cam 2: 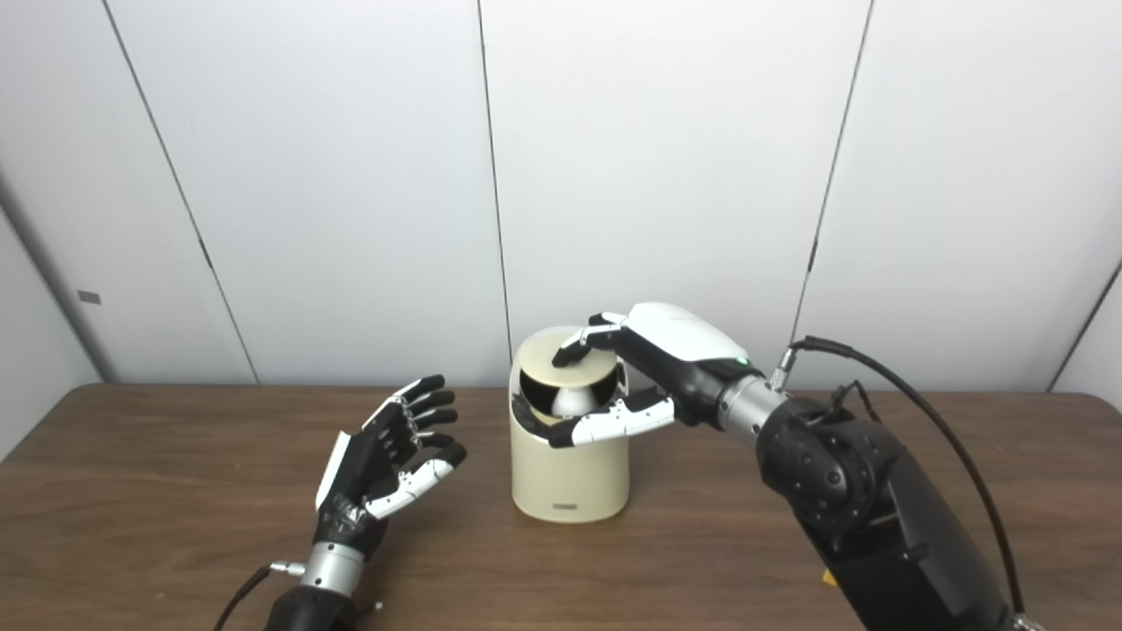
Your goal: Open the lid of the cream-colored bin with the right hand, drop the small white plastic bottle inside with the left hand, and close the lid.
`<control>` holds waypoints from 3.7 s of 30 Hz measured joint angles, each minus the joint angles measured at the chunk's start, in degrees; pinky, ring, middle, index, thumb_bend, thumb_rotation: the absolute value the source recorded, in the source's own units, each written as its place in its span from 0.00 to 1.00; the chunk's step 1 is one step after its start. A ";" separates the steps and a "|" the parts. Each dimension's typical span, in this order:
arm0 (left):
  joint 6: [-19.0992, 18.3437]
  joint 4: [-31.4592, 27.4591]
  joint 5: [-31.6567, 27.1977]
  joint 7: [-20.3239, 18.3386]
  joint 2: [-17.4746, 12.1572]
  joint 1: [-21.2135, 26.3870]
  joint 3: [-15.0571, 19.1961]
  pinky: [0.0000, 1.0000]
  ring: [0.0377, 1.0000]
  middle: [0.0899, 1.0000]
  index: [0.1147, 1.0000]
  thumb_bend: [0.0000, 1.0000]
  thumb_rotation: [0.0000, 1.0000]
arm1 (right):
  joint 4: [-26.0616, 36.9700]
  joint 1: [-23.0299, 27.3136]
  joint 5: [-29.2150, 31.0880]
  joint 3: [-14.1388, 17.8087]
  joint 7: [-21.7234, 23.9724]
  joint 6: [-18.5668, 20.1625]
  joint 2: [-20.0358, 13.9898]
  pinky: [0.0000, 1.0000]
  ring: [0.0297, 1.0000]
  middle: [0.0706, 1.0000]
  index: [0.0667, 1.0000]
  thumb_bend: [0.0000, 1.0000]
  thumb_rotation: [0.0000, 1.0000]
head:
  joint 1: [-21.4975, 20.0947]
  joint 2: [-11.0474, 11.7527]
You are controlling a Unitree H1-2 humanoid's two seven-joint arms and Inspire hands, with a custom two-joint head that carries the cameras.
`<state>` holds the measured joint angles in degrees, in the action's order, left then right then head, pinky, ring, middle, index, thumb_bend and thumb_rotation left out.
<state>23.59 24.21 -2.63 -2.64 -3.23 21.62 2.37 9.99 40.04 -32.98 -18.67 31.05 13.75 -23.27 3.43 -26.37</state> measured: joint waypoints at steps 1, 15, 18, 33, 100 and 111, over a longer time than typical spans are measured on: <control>0.00 -0.06 0.02 0.01 0.02 -0.04 0.00 0.64 0.74 0.77 0.81 0.73 0.24 | 0.00 -0.07 0.03 0.02 0.01 -0.02 0.01 0.90 0.95 0.77 0.73 0.72 0.74 | 0.00 0.00; -0.21 -0.32 -0.14 0.02 0.14 -0.21 0.04 0.62 0.74 0.77 0.80 0.73 0.24 | 1.40 -1.92 -0.30 -0.69 0.83 0.09 0.47 0.94 0.96 0.78 0.73 0.72 0.71 | 0.26 -0.62; -0.22 -0.33 -0.23 0.00 0.17 -0.21 0.04 0.62 0.74 0.77 0.80 0.72 0.23 | 1.43 -2.17 -0.41 -0.95 0.83 0.07 0.65 0.94 0.95 0.77 0.73 0.72 0.71 | 0.26 -0.62; -0.59 -0.58 -0.24 0.03 0.34 -0.32 0.06 0.63 0.74 0.77 0.80 0.72 0.23 | 3.15 -2.63 -0.78 -1.48 2.00 -0.02 0.66 0.93 0.95 0.77 0.74 0.71 0.68 | 0.44 -1.05; -2.61 -4.04 -1.93 -0.81 0.31 -2.63 -0.07 0.58 0.72 0.77 0.80 0.73 0.23 | 4.10 -2.90 -7.96 -4.14 5.67 -0.36 0.00 0.92 0.92 0.77 0.76 0.72 0.68 | 0.70 -3.43; -2.61 -4.00 -1.99 -1.42 0.31 -2.59 -0.07 0.58 0.72 0.77 0.80 0.73 0.22 | 4.56 -4.11 -5.31 -0.53 4.88 1.68 1.96 0.85 0.89 0.77 0.75 0.69 0.62 | 0.44 -3.25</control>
<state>20.98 20.21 -4.62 -4.06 -2.91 19.03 2.30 14.55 35.94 -38.29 -19.21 35.93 15.44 -21.30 3.87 -29.62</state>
